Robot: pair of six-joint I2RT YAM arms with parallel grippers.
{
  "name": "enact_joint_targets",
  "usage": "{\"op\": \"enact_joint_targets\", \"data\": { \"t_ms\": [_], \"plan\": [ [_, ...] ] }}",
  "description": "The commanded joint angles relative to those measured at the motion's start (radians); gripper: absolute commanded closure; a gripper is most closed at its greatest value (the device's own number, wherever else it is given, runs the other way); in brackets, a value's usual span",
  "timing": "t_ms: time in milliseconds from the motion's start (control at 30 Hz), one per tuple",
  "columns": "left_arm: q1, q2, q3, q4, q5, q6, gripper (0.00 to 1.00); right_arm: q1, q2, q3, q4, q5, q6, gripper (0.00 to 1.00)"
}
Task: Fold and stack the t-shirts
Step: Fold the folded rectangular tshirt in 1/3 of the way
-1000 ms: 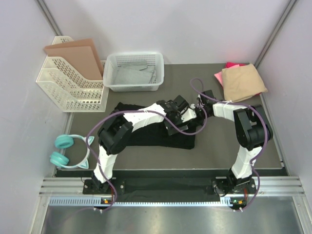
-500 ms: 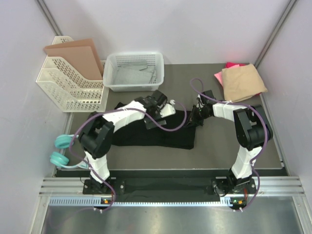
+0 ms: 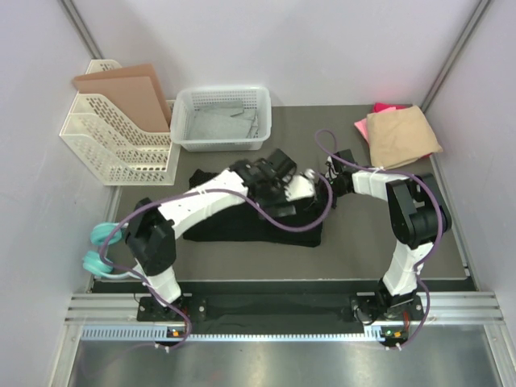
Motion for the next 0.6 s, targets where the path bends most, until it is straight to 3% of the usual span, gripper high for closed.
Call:
{"op": "enact_joint_targets", "data": {
  "t_ms": [0,233,567],
  "plan": [
    [-0.15,-0.006,-0.055,-0.044,0.124,-0.091,0.01,-0.002,0.036,-0.038,-0.018,0.101,-0.028,1.0],
    [-0.204,0.078,-0.073,0.028,0.153,-0.131,0.01,-0.005,0.036,-0.037,-0.016,0.098,-0.033,1.0],
    [-0.204,0.172,0.071,0.049,0.187,-0.154,0.01,-0.004,0.032,-0.055,-0.016,0.098,-0.041,1.0]
  ]
}}
